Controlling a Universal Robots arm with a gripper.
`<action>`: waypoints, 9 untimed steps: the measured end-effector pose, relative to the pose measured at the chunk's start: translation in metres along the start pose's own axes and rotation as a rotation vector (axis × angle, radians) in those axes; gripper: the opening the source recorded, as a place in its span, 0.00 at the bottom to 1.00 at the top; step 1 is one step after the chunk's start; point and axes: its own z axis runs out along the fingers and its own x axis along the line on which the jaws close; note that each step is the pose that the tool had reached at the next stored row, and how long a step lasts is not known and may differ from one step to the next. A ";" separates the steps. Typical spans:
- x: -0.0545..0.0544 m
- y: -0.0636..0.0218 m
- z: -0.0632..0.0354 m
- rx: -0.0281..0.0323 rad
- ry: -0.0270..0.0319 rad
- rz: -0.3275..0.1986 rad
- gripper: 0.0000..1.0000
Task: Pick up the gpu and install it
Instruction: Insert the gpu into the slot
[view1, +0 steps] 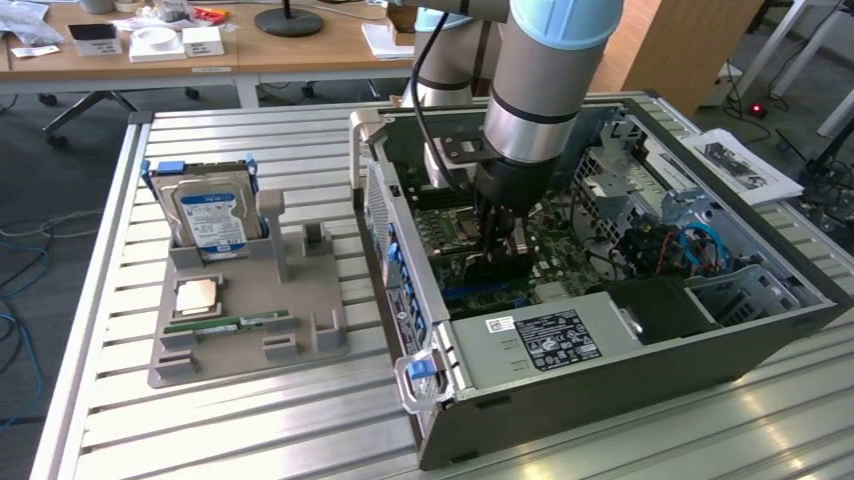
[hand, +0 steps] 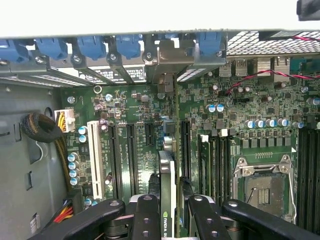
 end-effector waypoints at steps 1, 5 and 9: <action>0.000 0.0000 0.0000 0.0000 0.0002 0.000 0.27; 0.001 -0.0001 -0.0001 -0.0001 0.0004 0.000 0.27; 0.001 -0.0001 0.0000 -0.0001 -0.0007 0.000 0.27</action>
